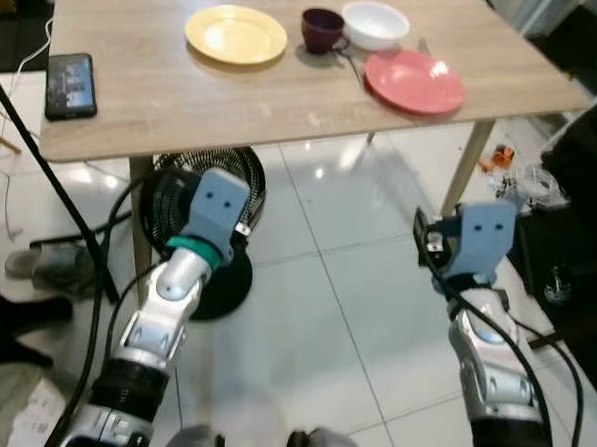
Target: Setting the table
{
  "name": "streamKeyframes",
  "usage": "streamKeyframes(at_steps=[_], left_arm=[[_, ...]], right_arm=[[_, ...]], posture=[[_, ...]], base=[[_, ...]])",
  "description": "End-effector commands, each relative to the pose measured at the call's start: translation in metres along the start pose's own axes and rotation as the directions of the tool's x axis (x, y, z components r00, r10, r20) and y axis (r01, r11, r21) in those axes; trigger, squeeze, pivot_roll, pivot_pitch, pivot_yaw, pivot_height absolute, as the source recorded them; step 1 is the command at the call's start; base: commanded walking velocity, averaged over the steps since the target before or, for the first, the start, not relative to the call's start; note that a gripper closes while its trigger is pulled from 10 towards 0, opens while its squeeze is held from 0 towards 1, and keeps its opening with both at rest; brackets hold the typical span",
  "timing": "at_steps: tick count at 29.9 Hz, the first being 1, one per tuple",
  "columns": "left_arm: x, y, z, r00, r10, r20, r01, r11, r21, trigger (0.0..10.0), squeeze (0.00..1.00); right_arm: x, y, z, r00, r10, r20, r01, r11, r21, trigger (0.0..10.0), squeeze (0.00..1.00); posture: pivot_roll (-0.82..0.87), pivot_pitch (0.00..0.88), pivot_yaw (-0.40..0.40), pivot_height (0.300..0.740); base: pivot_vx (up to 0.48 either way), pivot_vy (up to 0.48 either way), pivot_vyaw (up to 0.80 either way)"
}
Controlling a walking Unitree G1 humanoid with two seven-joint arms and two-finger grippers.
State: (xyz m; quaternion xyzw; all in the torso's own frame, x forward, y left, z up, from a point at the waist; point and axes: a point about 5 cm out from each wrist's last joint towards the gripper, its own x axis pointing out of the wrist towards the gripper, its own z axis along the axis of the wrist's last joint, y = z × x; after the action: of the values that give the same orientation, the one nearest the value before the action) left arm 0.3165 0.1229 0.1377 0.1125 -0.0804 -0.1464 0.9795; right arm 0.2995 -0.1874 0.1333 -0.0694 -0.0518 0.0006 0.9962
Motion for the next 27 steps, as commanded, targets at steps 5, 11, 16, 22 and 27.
streamKeyframes(at_steps=[5,11,16,22,27], left_arm=[[-0.003,0.003,-0.006,1.000,0.012,-0.027,-0.012,1.000,-0.002,10.0,0.14],[-0.003,0.003,-0.006,1.000,0.015,-0.025,-0.015,1.000,-0.002,10.0,0.14],[-0.003,0.004,-0.005,1.000,0.017,-0.023,-0.017,1.000,0.000,10.0,0.14],[-0.001,0.005,-0.004,1.000,0.018,-0.020,-0.018,1.000,0.003,10.0,0.14],[0.000,0.005,-0.003,1.000,0.020,-0.017,-0.020,1.000,0.003,10.0,0.14]], right_arm=[[0.000,0.010,0.000,0.999,0.053,0.005,-0.053,0.999,0.010,10.0,0.00],[0.000,0.024,0.004,0.993,0.118,0.021,-0.118,0.993,0.014,10.0,0.00],[0.001,0.026,0.004,0.993,0.119,0.023,-0.119,0.993,0.017,10.0,0.00],[0.002,0.025,0.004,0.993,0.112,0.025,-0.113,0.994,0.016,10.0,0.00],[0.002,0.025,0.004,0.993,0.113,0.026,-0.113,0.993,0.016,10.0,0.00]], posture=[[-0.01,0.035,-0.019,0.740],[0.00,0.033,-0.020,0.740],[0.00,0.033,-0.018,0.740],[0.00,0.031,-0.016,0.740],[0.00,0.030,-0.015,0.740]], base=[[0.364,0.000,0.00],[0.366,0.000,0.00],[0.367,0.000,0.00],[0.367,0.000,0.00],[0.366,0.000,0.00]])
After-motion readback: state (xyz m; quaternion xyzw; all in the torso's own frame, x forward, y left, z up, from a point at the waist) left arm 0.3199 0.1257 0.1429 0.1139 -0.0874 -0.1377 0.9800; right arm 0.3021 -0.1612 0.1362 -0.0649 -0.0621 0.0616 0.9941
